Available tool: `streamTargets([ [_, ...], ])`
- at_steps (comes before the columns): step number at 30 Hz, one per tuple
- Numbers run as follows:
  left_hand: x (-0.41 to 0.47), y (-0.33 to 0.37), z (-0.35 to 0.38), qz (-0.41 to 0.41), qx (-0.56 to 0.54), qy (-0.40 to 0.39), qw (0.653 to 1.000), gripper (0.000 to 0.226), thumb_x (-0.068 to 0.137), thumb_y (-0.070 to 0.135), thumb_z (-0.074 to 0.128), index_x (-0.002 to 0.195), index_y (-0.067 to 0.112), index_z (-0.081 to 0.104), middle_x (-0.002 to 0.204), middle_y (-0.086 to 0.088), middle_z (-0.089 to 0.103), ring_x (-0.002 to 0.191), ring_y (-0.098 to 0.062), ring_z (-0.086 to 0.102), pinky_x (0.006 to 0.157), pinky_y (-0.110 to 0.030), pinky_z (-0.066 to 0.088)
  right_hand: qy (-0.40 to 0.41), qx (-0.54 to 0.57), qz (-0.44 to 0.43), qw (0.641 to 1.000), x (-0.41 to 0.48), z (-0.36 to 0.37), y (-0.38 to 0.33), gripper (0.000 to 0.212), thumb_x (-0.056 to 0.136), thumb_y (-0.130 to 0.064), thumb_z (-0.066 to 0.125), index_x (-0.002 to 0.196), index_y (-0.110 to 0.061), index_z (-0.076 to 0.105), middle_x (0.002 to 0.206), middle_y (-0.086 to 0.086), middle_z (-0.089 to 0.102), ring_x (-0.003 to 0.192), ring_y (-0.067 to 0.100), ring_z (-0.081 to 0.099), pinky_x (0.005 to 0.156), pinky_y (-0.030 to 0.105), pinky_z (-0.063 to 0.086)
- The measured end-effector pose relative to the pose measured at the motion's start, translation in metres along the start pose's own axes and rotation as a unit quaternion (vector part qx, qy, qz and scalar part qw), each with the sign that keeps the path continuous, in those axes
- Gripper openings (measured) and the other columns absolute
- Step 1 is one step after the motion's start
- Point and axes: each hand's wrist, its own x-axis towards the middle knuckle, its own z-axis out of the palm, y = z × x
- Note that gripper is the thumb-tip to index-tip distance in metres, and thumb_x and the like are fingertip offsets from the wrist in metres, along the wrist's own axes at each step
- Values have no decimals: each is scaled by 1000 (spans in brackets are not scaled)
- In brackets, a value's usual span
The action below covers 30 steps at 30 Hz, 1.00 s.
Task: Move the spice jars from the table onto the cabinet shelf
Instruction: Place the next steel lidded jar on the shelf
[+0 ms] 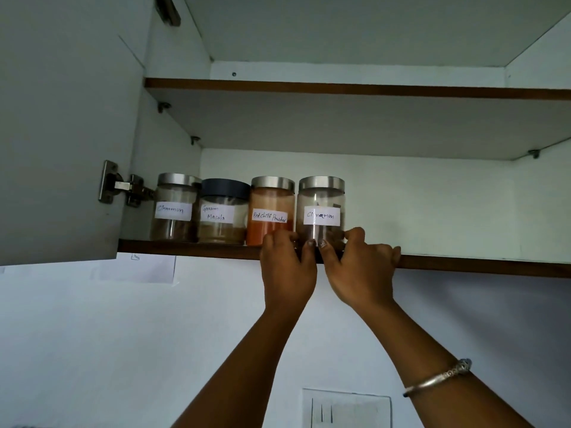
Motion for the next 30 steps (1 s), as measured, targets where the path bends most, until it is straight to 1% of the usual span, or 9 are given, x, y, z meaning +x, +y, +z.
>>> streamTargets([
  [7,2,-2,1,2,44,1,999,17,88,21,61,102,13,55,107,-4,54,95,-18,55,80,-27,47,-24,-87,5,996,1,2,-4,50,90,-57,34,109,-15,52,110,6,64,115,37,44,109,54,19],
  [11,-2,2,-5,-5,70,-31,997,26,85,20,64,108,14,53,114,-5,53,99,-20,56,80,-29,47,-38,-123,2,992,-6,1,-7,55,90,-58,31,119,-16,53,123,5,58,123,33,37,111,57,13],
  [13,-6,2,-11,-6,92,-73,993,39,81,18,66,116,15,50,121,-6,48,107,-25,52,85,-34,47,-65,-110,-4,992,-12,3,-4,68,89,-59,33,142,-16,28,145,6,38,137,31,21,111,59,6],
  [15,-12,6,-19,-2,136,-127,983,57,77,19,68,128,17,41,131,-5,41,116,-28,46,88,-38,44,-111,-86,-8,990,-21,3,-1,85,88,-57,40,149,-17,-4,158,4,5,144,29,-5,111,59,5],
  [18,-29,9,-30,37,230,-207,950,76,80,26,66,142,19,23,144,-5,33,124,-32,40,93,-42,43,-152,-84,-36,984,-40,2,3,92,87,-52,49,146,-25,-15,155,4,-22,142,31,-20,113,55,10],
  [21,-68,0,-41,27,237,-302,923,84,85,28,60,148,24,5,149,-8,29,129,-35,38,100,-46,39,-214,-79,-55,972,-79,3,14,93,87,-38,57,146,-31,-16,154,7,-25,142,35,-18,113,52,13],
  [25,-147,-26,-52,17,209,-401,892,82,87,31,55,148,34,1,147,-9,32,123,-35,43,100,-47,41,-307,-79,-39,947,-160,8,45,87,89,-14,52,147,-28,-12,154,7,-26,141,31,-22,114,52,11],
  [28,-201,-40,-54,-7,171,-463,870,80,86,31,53,147,36,1,140,-12,39,120,-36,46,99,-49,42,-353,-76,5,933,-219,5,67,87,87,-15,50,147,-26,-11,155,10,-22,142,32,-19,115,54,12],
  [30,-241,-45,-55,-6,169,-524,835,81,85,30,52,147,34,0,145,-12,35,126,-37,41,103,-51,38,-387,-88,37,917,-263,0,84,85,87,-20,50,148,-23,-9,155,16,-14,142,38,-12,114,56,15],
])
